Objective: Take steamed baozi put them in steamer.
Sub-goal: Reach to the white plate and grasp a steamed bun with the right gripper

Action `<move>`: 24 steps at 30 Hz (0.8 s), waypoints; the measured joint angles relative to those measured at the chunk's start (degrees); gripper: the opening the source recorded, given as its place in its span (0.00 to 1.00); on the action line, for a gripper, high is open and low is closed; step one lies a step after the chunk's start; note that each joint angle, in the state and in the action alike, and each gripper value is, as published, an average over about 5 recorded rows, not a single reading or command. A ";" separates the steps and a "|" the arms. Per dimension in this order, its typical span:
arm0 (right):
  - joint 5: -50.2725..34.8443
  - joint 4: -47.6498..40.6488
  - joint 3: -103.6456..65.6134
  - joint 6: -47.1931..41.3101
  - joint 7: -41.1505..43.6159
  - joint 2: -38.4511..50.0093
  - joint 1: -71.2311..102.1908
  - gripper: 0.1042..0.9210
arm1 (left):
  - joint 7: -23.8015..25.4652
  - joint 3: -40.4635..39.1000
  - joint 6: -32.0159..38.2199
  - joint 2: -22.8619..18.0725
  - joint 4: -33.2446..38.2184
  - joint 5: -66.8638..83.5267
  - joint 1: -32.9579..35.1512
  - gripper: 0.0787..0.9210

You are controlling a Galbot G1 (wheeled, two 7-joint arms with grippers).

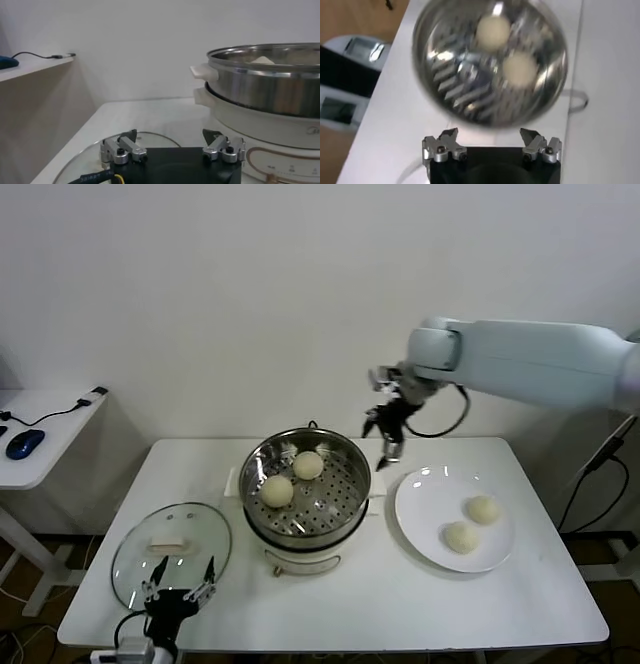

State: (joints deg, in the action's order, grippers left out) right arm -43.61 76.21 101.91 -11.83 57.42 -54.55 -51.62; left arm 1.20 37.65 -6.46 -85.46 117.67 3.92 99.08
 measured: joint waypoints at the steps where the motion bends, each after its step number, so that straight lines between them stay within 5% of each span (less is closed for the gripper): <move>1: 0.87 0.50 0.63 0.02 -0.01 1.41 0.03 0.88 | -0.01 0.08 0.00 -0.04 0.02 0.00 0.04 0.88; 24: 17.62 -1.70 -7.09 -4.13 -6.65 13.34 21.59 0.88 | -0.23 -0.25 0.52 -0.86 -1.12 -0.46 0.20 0.88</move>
State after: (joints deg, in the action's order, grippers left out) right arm -25.99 74.51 94.82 -15.96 50.77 -41.21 -30.03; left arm 0.97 37.39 -5.94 -86.32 116.55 3.46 99.28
